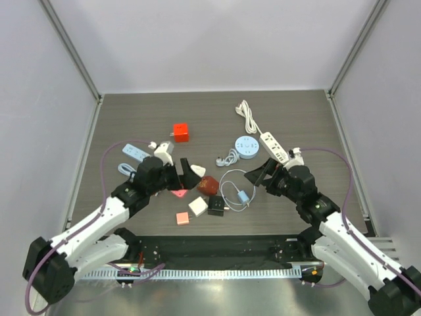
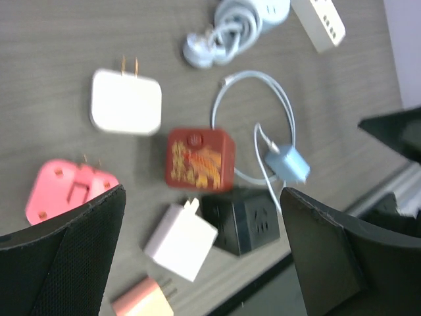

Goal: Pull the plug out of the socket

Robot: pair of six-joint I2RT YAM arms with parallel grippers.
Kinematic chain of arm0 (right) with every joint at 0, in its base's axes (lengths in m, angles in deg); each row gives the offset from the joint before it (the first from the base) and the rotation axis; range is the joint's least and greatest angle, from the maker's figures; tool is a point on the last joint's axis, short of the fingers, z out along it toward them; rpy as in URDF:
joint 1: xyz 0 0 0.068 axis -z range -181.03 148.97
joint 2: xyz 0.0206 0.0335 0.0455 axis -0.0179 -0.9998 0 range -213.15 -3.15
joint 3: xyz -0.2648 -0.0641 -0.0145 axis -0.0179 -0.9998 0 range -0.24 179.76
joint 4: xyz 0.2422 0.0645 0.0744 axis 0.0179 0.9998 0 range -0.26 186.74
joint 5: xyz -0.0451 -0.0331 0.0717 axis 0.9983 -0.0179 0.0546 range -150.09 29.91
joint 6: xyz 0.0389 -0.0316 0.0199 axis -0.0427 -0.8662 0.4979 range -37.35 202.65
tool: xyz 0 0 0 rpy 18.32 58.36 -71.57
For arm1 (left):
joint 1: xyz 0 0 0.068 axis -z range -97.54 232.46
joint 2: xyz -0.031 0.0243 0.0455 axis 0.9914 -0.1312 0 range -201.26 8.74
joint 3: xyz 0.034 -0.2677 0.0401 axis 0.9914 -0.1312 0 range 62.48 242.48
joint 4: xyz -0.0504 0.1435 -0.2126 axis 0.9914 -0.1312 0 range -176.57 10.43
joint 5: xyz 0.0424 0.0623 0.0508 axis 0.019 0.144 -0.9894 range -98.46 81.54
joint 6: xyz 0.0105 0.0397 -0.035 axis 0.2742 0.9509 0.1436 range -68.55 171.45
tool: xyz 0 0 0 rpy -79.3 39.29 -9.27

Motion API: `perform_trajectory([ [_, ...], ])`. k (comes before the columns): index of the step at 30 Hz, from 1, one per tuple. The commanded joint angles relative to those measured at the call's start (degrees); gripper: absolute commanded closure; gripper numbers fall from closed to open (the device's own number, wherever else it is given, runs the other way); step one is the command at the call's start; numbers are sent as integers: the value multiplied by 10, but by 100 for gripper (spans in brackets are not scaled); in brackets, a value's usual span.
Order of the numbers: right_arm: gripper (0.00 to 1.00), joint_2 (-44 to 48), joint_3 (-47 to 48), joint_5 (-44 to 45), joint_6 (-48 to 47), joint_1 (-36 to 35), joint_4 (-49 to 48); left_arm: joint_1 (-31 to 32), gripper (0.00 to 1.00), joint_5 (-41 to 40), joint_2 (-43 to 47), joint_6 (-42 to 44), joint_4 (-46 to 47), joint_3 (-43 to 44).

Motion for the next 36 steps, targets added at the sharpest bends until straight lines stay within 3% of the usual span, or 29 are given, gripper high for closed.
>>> perform_trajectory([
  [1, 0, 56, -26, 89, 43, 0, 15, 2, 1, 71, 67, -68, 27, -58],
  [7, 0, 176, -95, 162, 114, 0, 60, 2, 0, 91, 245, -130, 32, -169],
  [10, 0, 220, -136, 158, 143, 0, 61, 1, 0, 109, 355, -160, 26, -217],
  [16, 0, 387, -225, 177, 206, 0, 99, 1, 0, 143, 574, -283, 17, -333],
  [18, 0, 397, -241, 187, 210, 1, 117, 1, 0, 190, 525, -291, 80, -348],
  [22, 0, 372, -268, 160, 212, 1, 92, 1, 0, 197, 586, -314, 123, -389],
  [24, 0, 380, -302, 138, 228, 1, 63, 1, 0, 216, 567, -310, 158, -392],
  [36, 0, 406, -315, 124, 215, 1, 61, 1, 1, 244, 589, -288, 125, -390],
])
